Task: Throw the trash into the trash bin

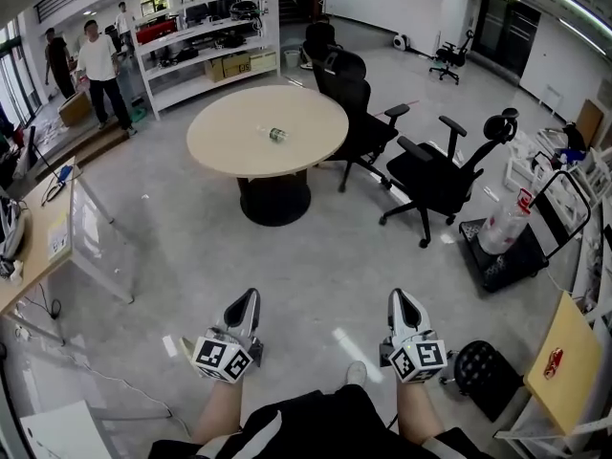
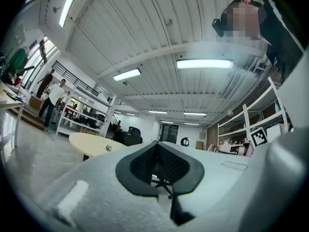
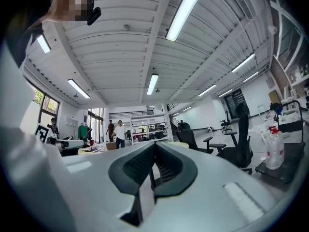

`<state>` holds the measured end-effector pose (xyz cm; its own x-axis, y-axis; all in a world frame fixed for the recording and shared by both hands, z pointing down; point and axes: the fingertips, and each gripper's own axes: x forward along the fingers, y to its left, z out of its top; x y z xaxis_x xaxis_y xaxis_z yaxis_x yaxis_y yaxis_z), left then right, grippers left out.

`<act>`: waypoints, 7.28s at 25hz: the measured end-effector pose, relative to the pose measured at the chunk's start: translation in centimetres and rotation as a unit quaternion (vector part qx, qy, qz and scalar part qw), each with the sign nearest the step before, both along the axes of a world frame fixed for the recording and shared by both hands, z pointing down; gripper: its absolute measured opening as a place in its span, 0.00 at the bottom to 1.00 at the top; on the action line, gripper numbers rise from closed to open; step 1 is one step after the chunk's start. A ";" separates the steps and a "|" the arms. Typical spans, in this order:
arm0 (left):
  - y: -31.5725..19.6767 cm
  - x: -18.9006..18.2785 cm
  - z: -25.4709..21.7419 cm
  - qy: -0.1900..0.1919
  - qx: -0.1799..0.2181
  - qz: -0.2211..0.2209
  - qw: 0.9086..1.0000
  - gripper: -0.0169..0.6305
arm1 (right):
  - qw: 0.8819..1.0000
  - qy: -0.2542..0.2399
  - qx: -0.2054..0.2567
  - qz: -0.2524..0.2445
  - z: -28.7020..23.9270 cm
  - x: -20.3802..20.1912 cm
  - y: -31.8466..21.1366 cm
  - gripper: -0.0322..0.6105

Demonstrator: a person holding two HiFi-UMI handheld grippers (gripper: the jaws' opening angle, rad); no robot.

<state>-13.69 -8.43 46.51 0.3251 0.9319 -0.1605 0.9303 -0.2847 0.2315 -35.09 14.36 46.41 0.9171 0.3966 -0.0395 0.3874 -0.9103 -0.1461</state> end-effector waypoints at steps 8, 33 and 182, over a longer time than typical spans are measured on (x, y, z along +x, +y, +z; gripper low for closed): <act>4.8 3.3 -1.1 0.007 -0.004 -0.034 0.999 0.03 | 0.999 0.006 -0.021 -0.037 -1.5 5.8 6.4 0.06; 23.4 10.1 -1.1 -0.004 0.008 -0.080 0.997 0.03 | 0.997 0.005 -0.021 -0.080 -1.2 14.3 26.6 0.06; -8.5 21.4 -2.7 0.018 0.027 -0.734 0.678 0.03 | 0.605 0.060 -0.028 -0.794 -4.5 61.7 -19.6 0.56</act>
<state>7.67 -16.88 43.86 0.9057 -0.3881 -0.1707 -0.3614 -0.9172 0.1680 26.65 -5.26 41.89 0.1293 -0.9848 -0.1163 -0.9914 -0.1258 -0.0374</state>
